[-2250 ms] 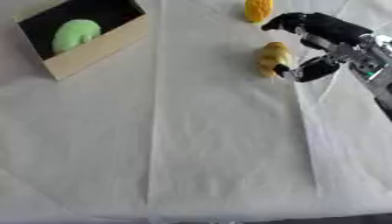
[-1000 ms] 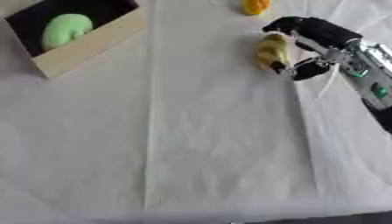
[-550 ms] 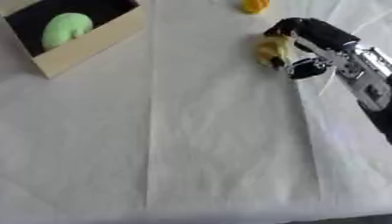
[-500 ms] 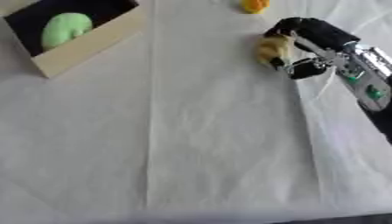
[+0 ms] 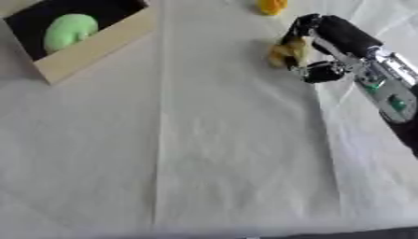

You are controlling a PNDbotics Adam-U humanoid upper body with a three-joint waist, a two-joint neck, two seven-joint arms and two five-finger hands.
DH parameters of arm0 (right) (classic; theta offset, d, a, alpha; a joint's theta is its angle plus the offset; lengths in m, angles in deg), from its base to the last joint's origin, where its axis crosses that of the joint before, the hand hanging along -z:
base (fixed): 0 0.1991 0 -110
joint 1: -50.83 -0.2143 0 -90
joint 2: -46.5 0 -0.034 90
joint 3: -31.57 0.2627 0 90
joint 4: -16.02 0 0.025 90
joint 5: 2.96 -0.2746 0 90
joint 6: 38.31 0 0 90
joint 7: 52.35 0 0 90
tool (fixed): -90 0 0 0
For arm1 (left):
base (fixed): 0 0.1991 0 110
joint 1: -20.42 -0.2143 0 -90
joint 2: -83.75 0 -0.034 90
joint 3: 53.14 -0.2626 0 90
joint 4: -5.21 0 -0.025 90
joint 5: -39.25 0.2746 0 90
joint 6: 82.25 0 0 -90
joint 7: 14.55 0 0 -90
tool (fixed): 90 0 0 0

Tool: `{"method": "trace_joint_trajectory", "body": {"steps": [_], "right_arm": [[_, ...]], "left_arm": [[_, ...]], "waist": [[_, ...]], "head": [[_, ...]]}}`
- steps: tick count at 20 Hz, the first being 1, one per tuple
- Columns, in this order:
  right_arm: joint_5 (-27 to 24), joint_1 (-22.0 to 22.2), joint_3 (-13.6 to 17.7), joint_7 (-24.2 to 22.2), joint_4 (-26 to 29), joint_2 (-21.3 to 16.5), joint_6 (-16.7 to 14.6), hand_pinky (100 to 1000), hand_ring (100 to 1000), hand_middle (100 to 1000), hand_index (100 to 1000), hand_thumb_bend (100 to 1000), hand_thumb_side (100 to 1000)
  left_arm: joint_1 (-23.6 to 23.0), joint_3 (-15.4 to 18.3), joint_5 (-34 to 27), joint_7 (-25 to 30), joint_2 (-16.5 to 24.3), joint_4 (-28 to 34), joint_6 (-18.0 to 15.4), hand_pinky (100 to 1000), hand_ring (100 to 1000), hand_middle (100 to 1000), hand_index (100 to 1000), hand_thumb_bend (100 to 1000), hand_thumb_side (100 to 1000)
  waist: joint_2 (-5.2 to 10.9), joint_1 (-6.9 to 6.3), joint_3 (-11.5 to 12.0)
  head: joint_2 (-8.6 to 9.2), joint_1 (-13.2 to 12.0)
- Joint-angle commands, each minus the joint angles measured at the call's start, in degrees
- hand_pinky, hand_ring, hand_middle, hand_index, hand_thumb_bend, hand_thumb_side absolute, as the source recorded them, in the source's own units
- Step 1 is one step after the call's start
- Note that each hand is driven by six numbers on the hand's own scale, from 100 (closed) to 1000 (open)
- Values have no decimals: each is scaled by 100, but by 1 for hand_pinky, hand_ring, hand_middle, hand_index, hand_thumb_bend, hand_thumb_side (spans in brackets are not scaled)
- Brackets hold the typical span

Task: Pick up objects on the table and place them in the box.

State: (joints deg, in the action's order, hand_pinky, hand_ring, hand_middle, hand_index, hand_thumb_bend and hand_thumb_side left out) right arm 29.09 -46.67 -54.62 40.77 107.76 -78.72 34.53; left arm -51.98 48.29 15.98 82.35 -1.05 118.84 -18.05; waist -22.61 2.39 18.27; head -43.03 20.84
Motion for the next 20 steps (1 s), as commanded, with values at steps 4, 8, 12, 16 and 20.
{"method": "trace_joint_trajectory", "body": {"steps": [4, 8, 12, 16, 20], "right_arm": [[-391, 27, 70, -47, 357, -241, -143, 790, 645, 589, 716, 109, 100], [-761, 23, 91, -131, 694, -328, -189, 792, 643, 588, 715, 100, 100], [-1073, -52, 96, -226, 1217, -465, -208, 788, 644, 587, 715, 100, 100], [-1491, -292, -2, -337, 1552, -612, -138, 789, 642, 588, 717, 100, 100], [-1971, -839, -200, -505, 1627, -712, -45, 795, 635, 591, 721, 100, 100]], "left_arm": [[23, 9, -42, -28, 143, 96, 17, 863, 800, 682, 803, 100, 572], [-5, 5, -38, -46, 158, 96, 27, 862, 800, 683, 803, 100, 572], [-12, -18, -42, -55, 181, 96, 43, 862, 800, 683, 803, 100, 573], [42, -61, -59, -61, 228, 96, 30, 860, 801, 685, 804, 100, 572], [193, -157, -103, -74, 318, 96, -33, 856, 801, 688, 806, 100, 570]], "waist": [[296, -7, -35], [382, 0, -75], [471, 13, -112], [547, 26, -72], [603, -4, 51]], "head": [[-87, -2], [-107, -20], [-108, -44], [-108, -38], [-108, 125]]}}
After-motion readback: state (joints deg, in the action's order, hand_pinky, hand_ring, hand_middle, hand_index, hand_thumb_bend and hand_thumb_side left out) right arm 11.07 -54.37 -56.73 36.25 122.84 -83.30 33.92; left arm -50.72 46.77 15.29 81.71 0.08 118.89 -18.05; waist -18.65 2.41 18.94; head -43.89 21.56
